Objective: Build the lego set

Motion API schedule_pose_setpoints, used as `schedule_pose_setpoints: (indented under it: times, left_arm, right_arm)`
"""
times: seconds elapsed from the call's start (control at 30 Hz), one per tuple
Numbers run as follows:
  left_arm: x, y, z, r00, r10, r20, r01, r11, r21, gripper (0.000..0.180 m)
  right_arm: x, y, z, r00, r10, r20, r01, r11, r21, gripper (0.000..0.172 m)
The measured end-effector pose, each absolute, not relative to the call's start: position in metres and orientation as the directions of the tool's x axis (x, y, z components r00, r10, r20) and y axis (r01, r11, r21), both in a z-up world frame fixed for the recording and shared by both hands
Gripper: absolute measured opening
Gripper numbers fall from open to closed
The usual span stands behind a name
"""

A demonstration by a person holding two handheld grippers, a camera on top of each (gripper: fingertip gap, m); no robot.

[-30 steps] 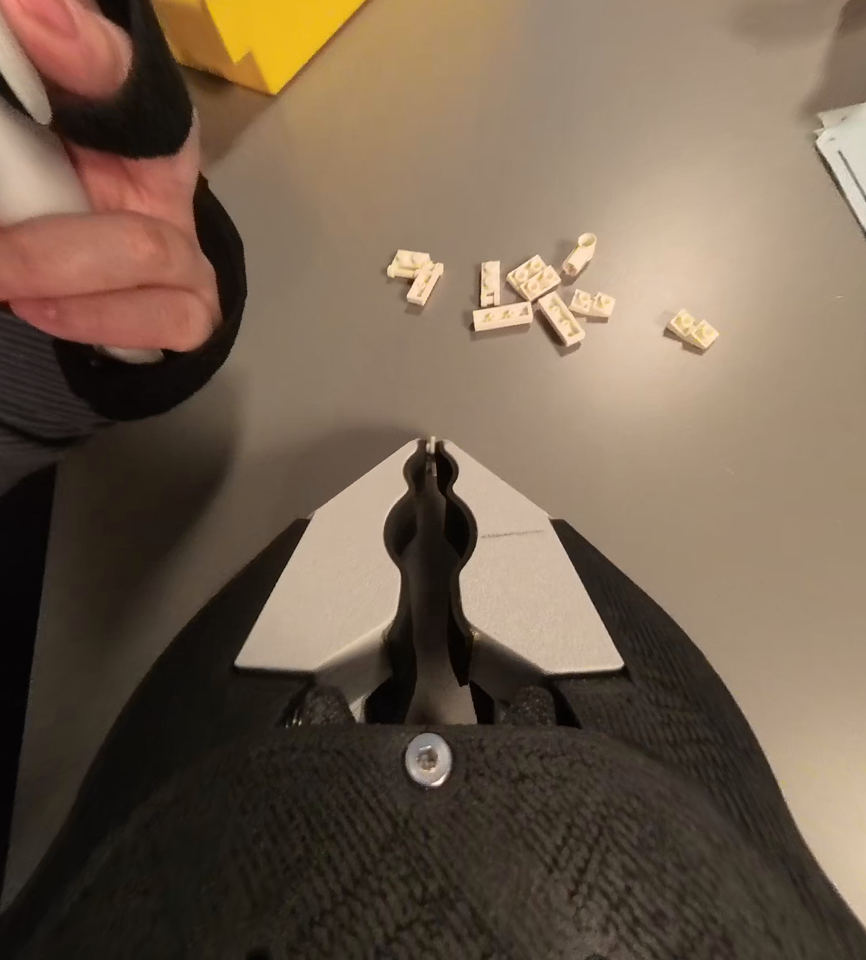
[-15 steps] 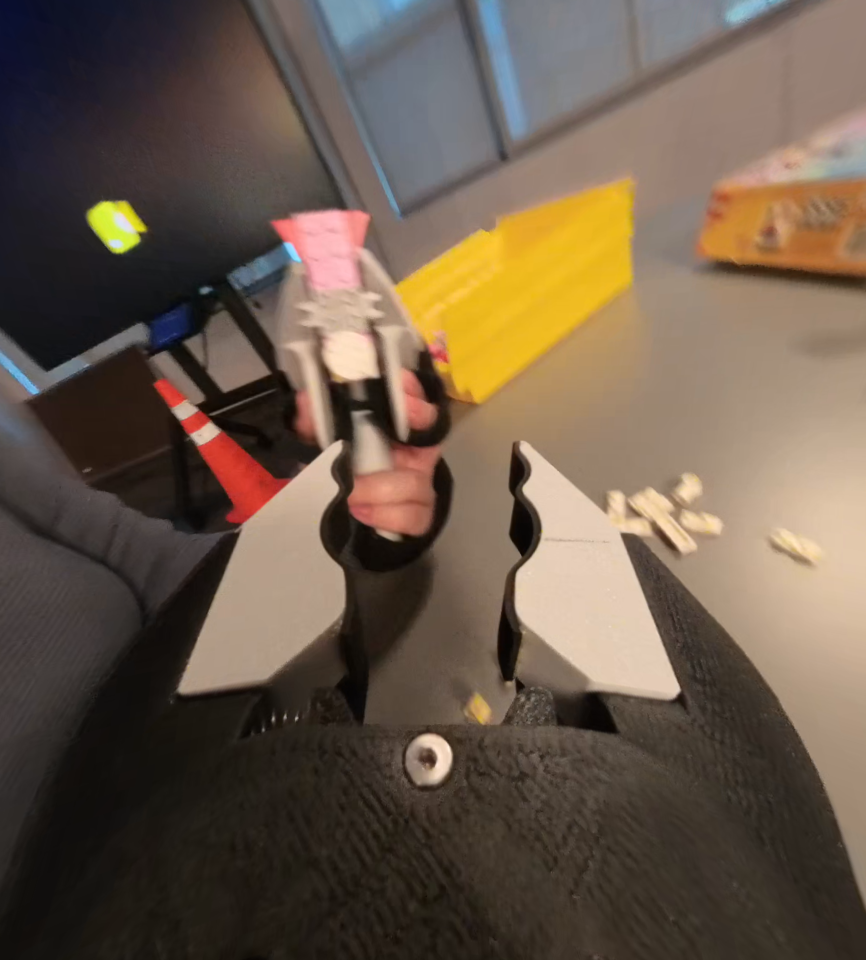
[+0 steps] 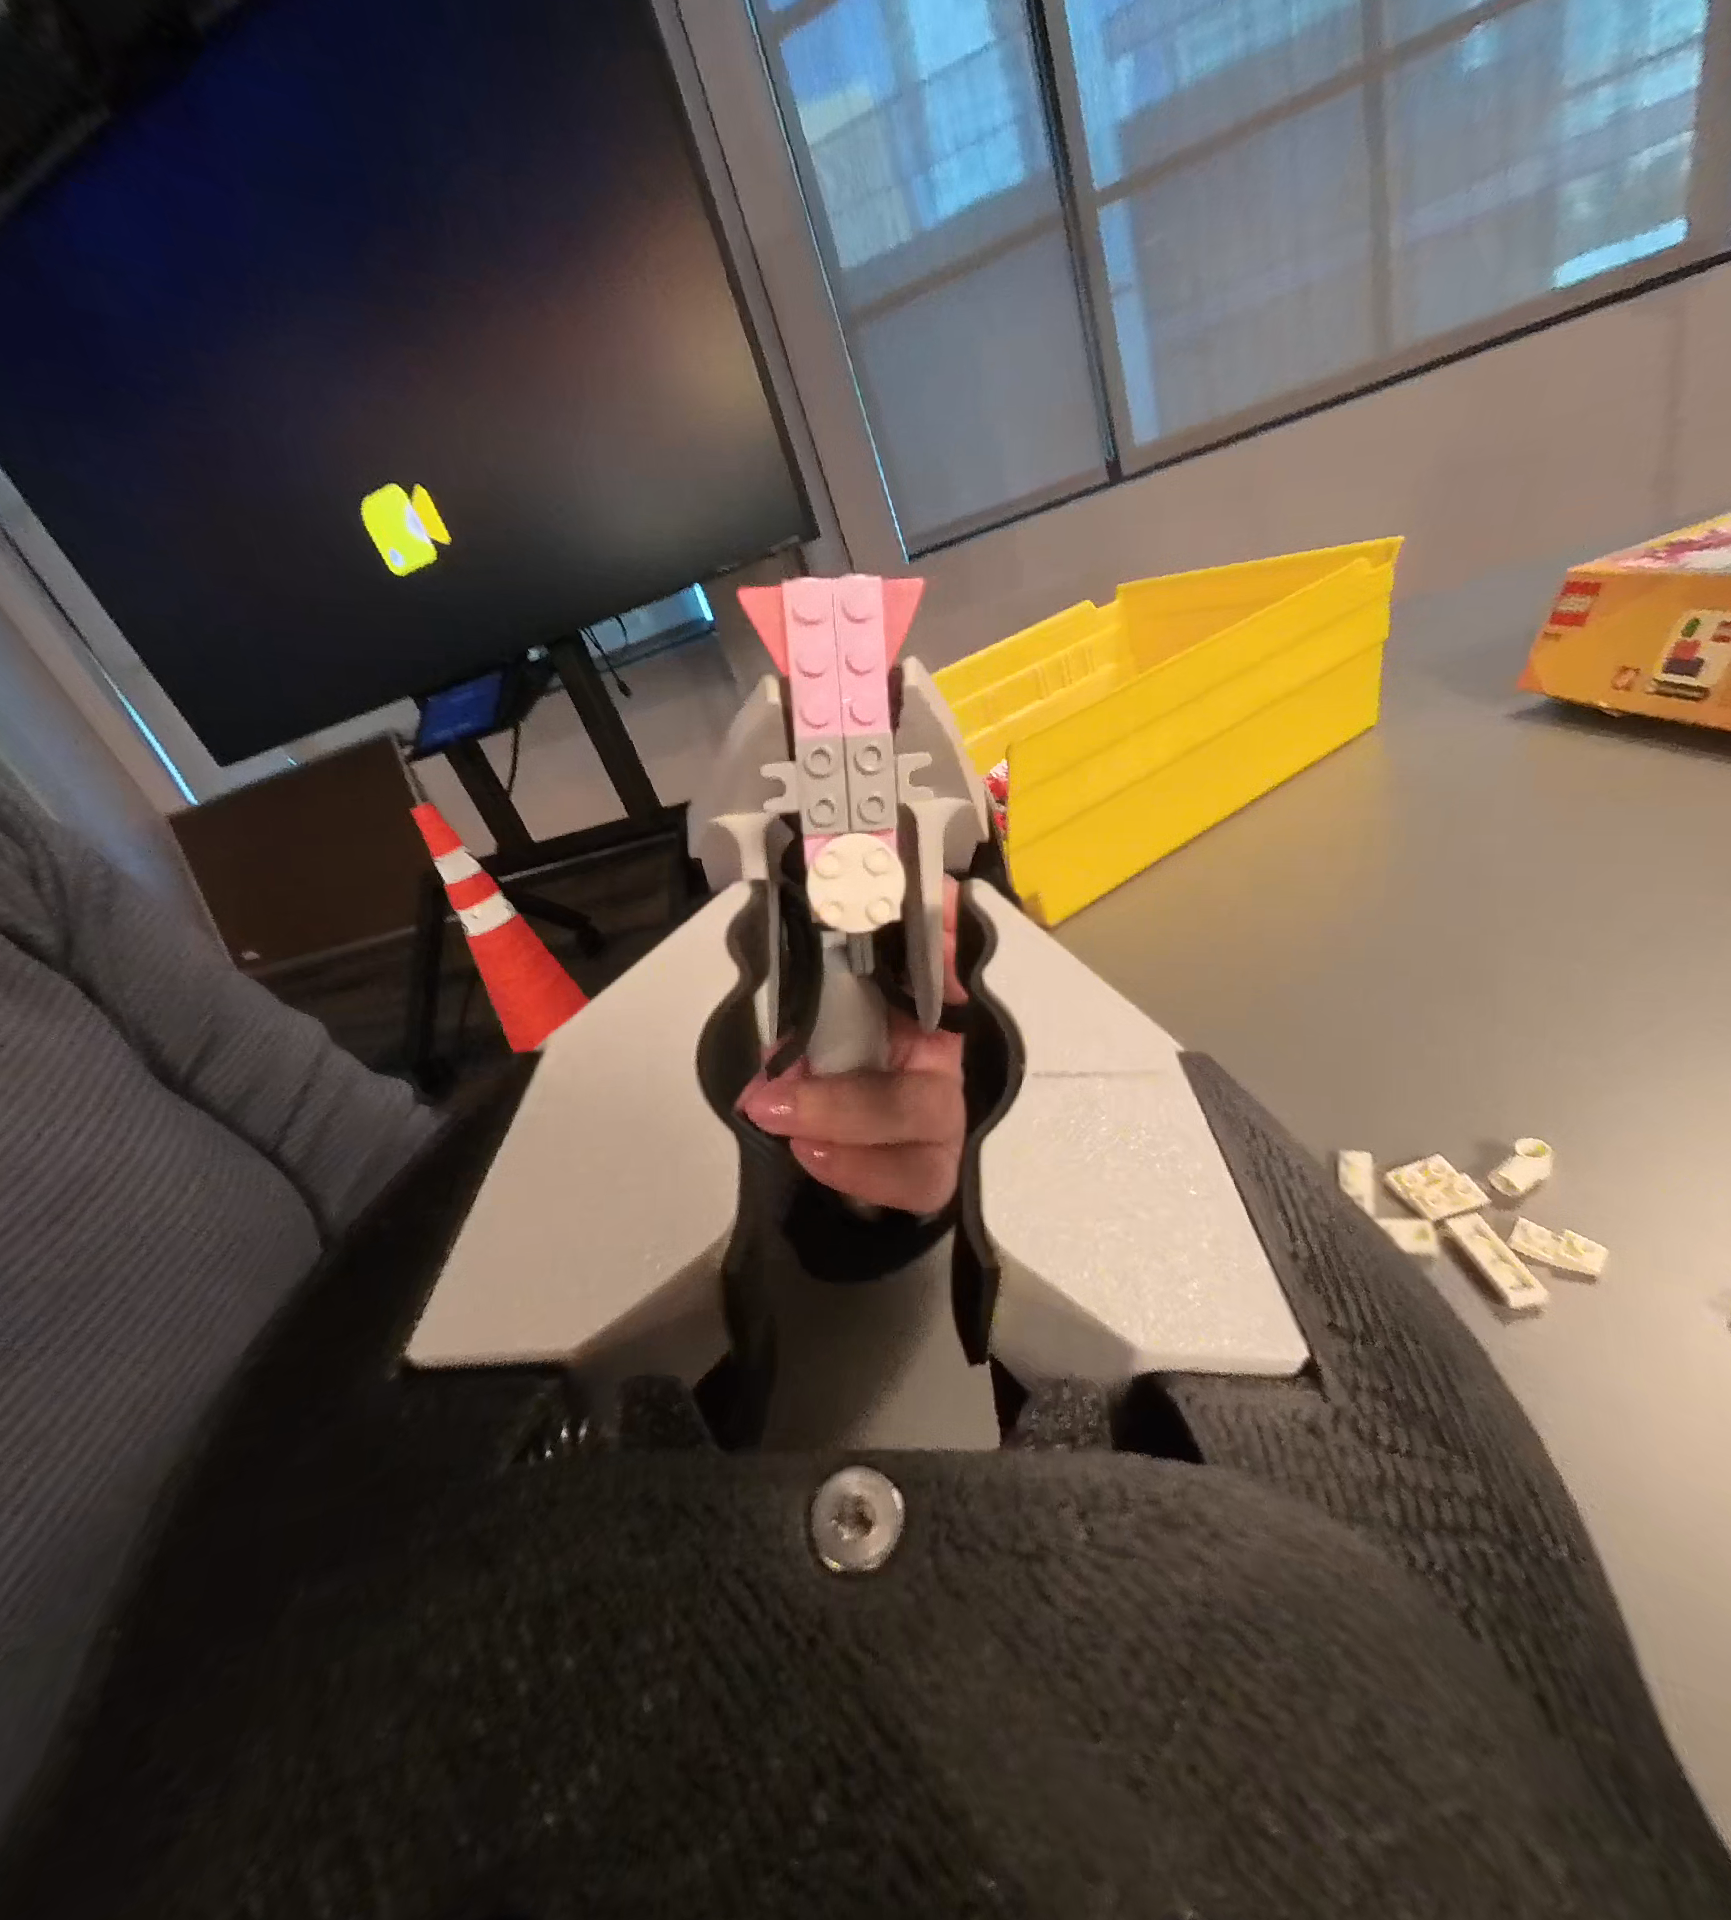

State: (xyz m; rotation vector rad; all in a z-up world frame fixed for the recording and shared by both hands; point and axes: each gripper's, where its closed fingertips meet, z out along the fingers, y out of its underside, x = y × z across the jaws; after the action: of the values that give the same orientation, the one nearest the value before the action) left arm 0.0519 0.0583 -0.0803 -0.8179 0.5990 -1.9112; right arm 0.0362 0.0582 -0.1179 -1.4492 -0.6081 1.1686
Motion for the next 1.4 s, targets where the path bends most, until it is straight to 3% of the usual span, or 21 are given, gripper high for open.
schedule_pose_setpoints:
  times: [0.07, 0.13, 0.23, 0.33, 0.67, 1.17, 1.3, 1.4]
  left_arm:
    - [0.054, 0.056, -0.081, -0.342, -0.894, 0.29, 0.559, -0.442, -0.702, 0.016]
    - [0.055, 0.056, -0.081, -0.354, -0.888, 0.295, 0.552, -0.452, -0.7, 0.016]
    - [0.054, 0.053, -0.082, -0.408, -0.853, 0.325, 0.518, -0.51, -0.687, 0.016]
    - [0.053, 0.051, -0.083, -0.44, -0.832, 0.337, 0.487, -0.537, -0.689, 0.028]
    - [0.057, 0.046, -0.089, -0.427, -0.847, 0.317, 0.439, -0.501, -0.746, 0.015]
    - [0.067, 0.047, -0.098, -0.381, -0.861, 0.337, 0.372, -0.477, -0.796, 0.015]
    - [0.058, 0.072, -0.099, -0.216, -0.91, 0.353, 0.456, -0.414, -0.788, 0.016]
    - [0.047, 0.087, -0.097, -0.15, -0.914, 0.376, 0.516, -0.397, -0.759, 0.015]
  right_arm:
    - [0.037, 0.057, -0.115, 0.37, 0.876, -0.311, -0.248, -0.229, -0.941, 0.016]
    - [0.038, 0.055, -0.114, 0.362, 0.882, -0.303, -0.245, -0.224, -0.943, 0.015]
    - [0.042, 0.053, -0.112, 0.352, 0.887, -0.298, -0.25, -0.218, -0.943, 0.014]
    - [0.051, 0.052, -0.105, 0.34, 0.889, -0.307, -0.29, -0.211, -0.933, 0.015]
    - [0.053, 0.045, -0.11, 0.329, 0.902, -0.281, -0.235, -0.211, -0.949, 0.015]
    - [0.06, 0.051, -0.117, 0.36, 0.89, -0.279, -0.226, -0.207, -0.952, 0.015]
    - [0.076, 0.066, -0.161, 0.526, 0.826, -0.202, 0.008, -0.242, -0.97, 0.022]
    - [0.078, 0.074, -0.207, 0.615, 0.773, -0.155, 0.217, -0.355, -0.909, 0.017]
